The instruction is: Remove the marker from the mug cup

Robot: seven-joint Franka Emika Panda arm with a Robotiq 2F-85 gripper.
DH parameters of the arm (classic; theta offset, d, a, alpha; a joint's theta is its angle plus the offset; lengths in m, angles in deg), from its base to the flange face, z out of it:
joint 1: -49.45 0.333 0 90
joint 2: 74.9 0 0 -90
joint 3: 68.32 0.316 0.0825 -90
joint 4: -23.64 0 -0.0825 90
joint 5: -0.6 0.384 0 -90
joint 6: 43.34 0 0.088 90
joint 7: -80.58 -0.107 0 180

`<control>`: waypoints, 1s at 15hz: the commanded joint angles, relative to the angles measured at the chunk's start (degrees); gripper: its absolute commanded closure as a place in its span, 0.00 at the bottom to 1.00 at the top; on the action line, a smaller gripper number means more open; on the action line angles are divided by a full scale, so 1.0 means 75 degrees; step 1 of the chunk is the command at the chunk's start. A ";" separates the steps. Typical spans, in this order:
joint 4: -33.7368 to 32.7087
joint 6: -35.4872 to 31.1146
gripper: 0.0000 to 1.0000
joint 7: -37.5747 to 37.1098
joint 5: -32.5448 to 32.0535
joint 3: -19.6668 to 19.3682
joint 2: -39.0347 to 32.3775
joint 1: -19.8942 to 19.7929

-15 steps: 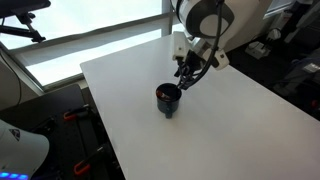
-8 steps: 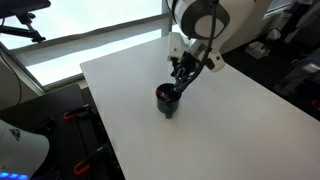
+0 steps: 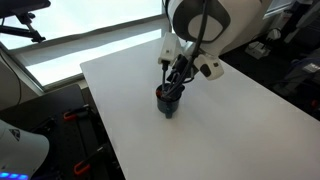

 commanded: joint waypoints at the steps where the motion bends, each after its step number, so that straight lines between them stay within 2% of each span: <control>1: 0.0489 0.0005 0.17 -0.0103 0.0241 -0.0106 0.0403 -0.0130; 2: 0.0512 0.0013 0.19 -0.0072 0.0274 -0.0116 0.0396 -0.0176; 3: 0.0523 0.0016 0.33 -0.0046 0.0294 -0.0114 0.0372 -0.0214; 6: 0.0556 0.0001 0.47 -0.0007 0.0284 -0.0102 0.0335 -0.0263; 8: 0.0550 -0.0023 0.33 0.0027 0.0271 -0.0093 0.0315 -0.0266; 11: 0.0539 -0.0023 0.25 0.0042 0.0280 -0.0086 0.0296 -0.0268; 12: 0.0539 -0.0023 0.17 0.0060 0.0294 -0.0082 0.0292 -0.0275; 14: 0.0546 -0.0044 0.32 0.0096 0.0302 -0.0074 0.0287 -0.0279; 15: 0.0541 -0.0038 0.33 0.0124 0.0308 -0.0067 0.0281 -0.0283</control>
